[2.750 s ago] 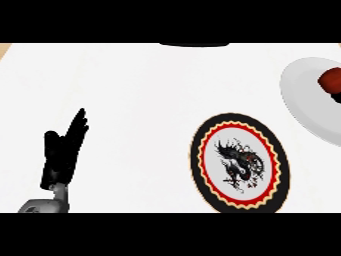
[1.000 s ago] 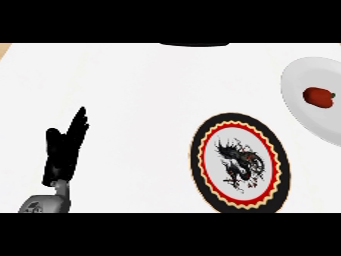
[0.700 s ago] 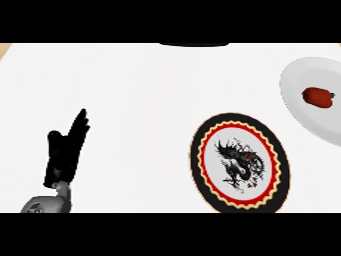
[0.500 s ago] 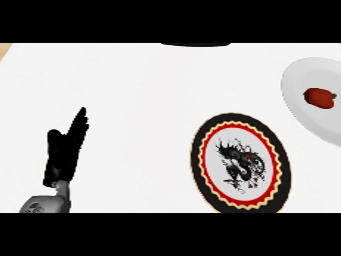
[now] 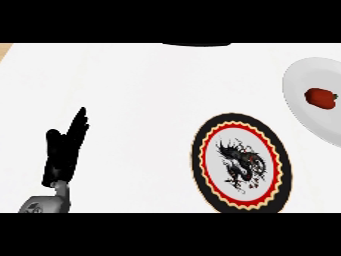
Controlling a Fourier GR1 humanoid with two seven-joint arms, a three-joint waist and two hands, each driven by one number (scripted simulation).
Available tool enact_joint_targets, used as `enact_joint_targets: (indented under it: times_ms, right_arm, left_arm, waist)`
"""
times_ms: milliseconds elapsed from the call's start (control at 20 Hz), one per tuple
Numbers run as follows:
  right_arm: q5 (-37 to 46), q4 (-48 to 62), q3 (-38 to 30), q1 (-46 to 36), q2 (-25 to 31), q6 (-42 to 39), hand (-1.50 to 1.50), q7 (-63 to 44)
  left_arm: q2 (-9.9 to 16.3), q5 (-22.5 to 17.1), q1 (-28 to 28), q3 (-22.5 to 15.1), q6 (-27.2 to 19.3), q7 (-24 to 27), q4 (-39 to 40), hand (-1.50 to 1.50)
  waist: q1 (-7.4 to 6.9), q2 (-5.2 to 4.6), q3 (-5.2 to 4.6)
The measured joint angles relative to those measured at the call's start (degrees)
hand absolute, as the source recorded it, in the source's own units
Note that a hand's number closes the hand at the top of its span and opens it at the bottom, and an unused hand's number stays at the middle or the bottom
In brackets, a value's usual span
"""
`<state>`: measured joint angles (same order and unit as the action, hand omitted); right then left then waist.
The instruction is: Pick the bell pepper from the plate and place it in the plate
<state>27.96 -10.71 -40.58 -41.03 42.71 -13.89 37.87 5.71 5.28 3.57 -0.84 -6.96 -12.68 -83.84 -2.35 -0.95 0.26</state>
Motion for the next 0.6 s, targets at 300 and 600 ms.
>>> enact_joint_targets:
  times_ms: [300,600]
  right_arm:
    - [0.14,0.68,0.50,2.32,0.52,1.31,-1.50,1.34]
    - [-0.55,1.26,-0.11,4.42,2.92,1.33,-1.50,2.35]
  left_arm:
    - [-0.64,0.30,-0.89,-0.37,-0.18,0.74,-0.02,0.00]
    - [-1.15,0.77,-0.13,-0.84,-0.66,-0.88,-0.89,0.00]
  waist:
    - [0.00,-0.05,0.03]
    - [-0.11,-0.14,0.11]
